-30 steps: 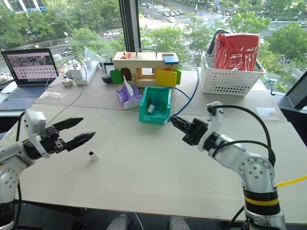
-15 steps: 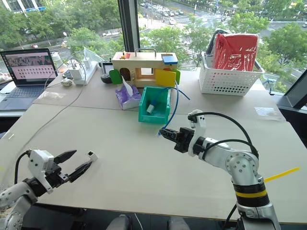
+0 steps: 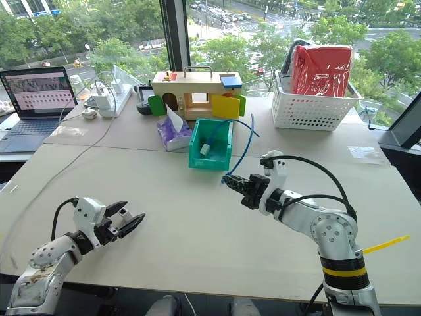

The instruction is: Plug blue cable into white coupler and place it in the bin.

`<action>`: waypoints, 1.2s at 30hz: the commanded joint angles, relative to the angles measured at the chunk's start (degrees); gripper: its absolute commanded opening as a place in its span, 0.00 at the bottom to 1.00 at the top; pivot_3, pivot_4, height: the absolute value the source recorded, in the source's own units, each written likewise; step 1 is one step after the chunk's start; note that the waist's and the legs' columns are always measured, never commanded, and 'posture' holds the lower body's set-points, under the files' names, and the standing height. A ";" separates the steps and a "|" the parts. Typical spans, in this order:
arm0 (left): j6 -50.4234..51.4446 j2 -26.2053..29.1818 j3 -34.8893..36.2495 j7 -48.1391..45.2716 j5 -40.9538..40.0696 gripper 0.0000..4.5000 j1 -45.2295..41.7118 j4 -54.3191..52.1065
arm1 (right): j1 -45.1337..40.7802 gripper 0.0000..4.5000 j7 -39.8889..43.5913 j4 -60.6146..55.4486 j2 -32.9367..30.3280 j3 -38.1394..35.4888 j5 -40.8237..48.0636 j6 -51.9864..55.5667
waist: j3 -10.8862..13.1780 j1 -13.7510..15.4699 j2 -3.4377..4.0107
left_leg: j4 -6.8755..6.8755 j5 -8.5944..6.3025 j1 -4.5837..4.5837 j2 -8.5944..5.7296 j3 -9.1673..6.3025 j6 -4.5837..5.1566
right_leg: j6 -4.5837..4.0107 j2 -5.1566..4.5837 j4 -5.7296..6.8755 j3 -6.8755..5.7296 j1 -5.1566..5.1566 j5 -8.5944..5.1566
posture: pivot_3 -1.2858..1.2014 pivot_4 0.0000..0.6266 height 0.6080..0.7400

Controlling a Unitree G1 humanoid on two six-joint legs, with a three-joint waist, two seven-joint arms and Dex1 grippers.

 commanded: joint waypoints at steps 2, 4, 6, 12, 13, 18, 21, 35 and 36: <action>-2.05 3.03 0.30 -4.93 -1.63 0.45 -2.10 2.86 | 0.01 0.00 -0.71 -2.86 -0.10 -2.26 0.43 0.29 | 0.00 -0.19 0.00 | 0.00 0.00 0.00 0.01 0.00 0.00 | 0.00 0.00 0.00 -0.01 0.00 0.00 | 0.52 0.24 0.80; -2.04 4.09 -0.09 -6.78 -2.06 0.27 -2.98 3.49 | 0.38 0.00 -1.17 -3.30 -0.16 -2.61 0.52 0.25 | 0.00 -0.18 0.00 | 0.00 0.00 0.00 0.00 0.00 0.00 | 0.00 0.00 0.00 -0.01 0.00 0.00 | 0.52 0.24 0.80; -1.66 4.54 -1.08 -7.40 -1.85 0.15 -4.38 3.82 | 0.66 0.00 -1.64 -3.67 -0.14 -2.81 0.53 0.08 | 0.00 -0.19 0.00 | 0.00 0.00 -0.01 0.00 0.00 0.00 | 0.00 0.00 -0.01 0.00 0.00 0.00 | 0.52 0.24 0.80; 0.66 1.72 -8.87 -9.21 -1.31 0.16 -15.75 3.98 | 1.07 0.00 -3.06 -4.84 -0.12 -3.94 0.47 -0.66 | 0.00 0.36 0.00 | 0.00 0.00 -0.02 -0.02 0.00 0.00 | 0.01 -0.01 -0.02 0.00 0.01 0.00 | 0.52 0.24 0.80; 0.74 1.17 -10.96 -10.51 -1.14 0.16 -18.39 4.36 | 1.13 0.00 -3.41 -5.15 -0.20 -4.33 0.53 -0.81 | 0.00 0.56 -0.01 | 0.00 0.00 -0.03 -0.02 0.00 0.00 | 0.02 -0.01 -0.03 -0.01 0.02 0.00 | 0.52 0.24 0.80; -1.38 -1.13 -19.31 -16.73 1.26 0.16 -27.75 10.69 | 1.41 0.00 -5.21 -6.61 -0.27 -5.98 -0.05 -1.51 | 0.00 0.15 -0.01 | 0.00 -0.01 -0.05 -0.04 -0.03 0.01 | 0.03 -0.01 -0.06 0.00 0.03 0.01 | 0.52 0.24 0.80; -5.59 -2.73 -24.81 -19.80 5.65 0.16 -31.71 16.58 | 2.30 0.00 -7.10 -8.32 -0.18 -6.84 -1.18 -2.03 | 0.00 -0.13 -0.01 | -0.03 -0.01 -0.04 -0.05 -0.03 0.01 | 0.03 0.00 -0.01 -0.01 0.01 0.00 | 0.52 0.24 0.80; -14.10 -15.77 -34.38 -20.58 14.72 0.16 -39.98 33.99 | 13.25 0.00 -21.37 -20.91 5.67 -8.95 -3.47 -6.30 | -0.01 0.20 -0.01 | 0.00 0.00 -0.06 -0.18 -0.14 0.02 | 0.08 -0.05 0.03 0.00 0.05 -0.02 | 0.52 0.24 0.80; -14.39 -15.91 -34.19 -21.00 14.49 0.16 -40.08 34.47 | 13.48 0.00 -21.61 -21.15 5.60 -9.00 -3.49 -6.49 | -0.01 0.20 -0.01 | 0.00 0.00 -0.05 -0.19 -0.15 0.02 | 0.09 -0.05 0.04 -0.01 0.07 -0.03 | 0.52 0.24 0.80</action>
